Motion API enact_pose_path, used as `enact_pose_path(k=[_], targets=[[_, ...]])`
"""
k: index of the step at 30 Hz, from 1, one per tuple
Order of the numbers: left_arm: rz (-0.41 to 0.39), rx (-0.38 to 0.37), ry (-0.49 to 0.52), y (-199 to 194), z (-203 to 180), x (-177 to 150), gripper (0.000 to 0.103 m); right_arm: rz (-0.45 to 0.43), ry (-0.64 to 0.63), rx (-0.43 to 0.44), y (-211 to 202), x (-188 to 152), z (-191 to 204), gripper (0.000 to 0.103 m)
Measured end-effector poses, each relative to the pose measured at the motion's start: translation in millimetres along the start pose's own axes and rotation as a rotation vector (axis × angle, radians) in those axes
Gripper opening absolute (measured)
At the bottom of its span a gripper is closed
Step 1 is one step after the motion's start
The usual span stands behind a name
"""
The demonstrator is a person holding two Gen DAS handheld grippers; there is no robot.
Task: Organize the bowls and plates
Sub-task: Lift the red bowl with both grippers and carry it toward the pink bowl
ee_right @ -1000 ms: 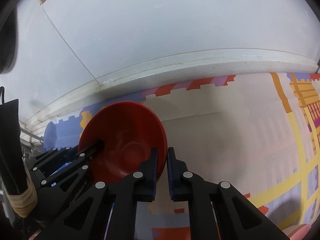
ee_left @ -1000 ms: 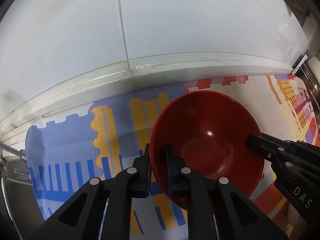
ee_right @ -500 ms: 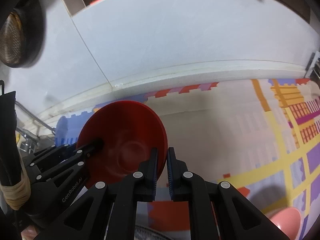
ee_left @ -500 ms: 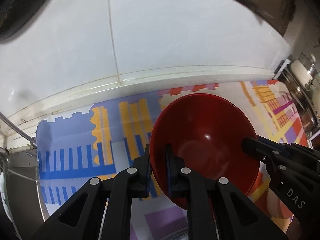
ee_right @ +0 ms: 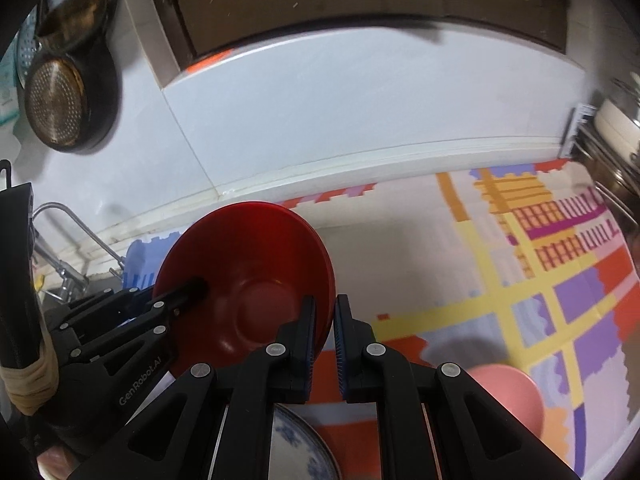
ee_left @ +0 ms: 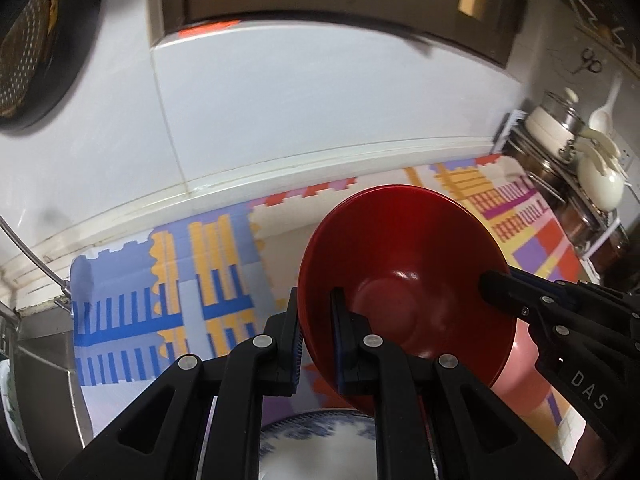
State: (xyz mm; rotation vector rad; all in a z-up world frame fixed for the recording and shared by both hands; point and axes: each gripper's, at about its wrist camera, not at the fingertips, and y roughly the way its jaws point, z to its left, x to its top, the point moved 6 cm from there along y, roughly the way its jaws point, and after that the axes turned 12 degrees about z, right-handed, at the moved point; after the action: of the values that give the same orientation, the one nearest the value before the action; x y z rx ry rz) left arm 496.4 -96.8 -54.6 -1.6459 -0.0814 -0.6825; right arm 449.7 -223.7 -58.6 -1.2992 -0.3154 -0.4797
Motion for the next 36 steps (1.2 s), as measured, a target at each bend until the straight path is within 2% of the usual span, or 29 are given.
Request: enact_pose_path(k=[16,28,36], targets=[[-0.011,-0.067,0.104,-21.2,-86.1,-28.0,0.015,-0.061,0.042,-0.06,-61.4,-50.0,-61.7,0.01],[0.052,-0.1,0.145,-1.2,-142.0,-43.4,0.016,-0.032,0.101,-0.082,-67.7,-77.9,-114.4,0.01],[0.095,-0.1,0.132,16.2,-159.9,-53.8,0.016,0.001,0.096,-0.089,-60.6,-90.2,-139.4,0.01]])
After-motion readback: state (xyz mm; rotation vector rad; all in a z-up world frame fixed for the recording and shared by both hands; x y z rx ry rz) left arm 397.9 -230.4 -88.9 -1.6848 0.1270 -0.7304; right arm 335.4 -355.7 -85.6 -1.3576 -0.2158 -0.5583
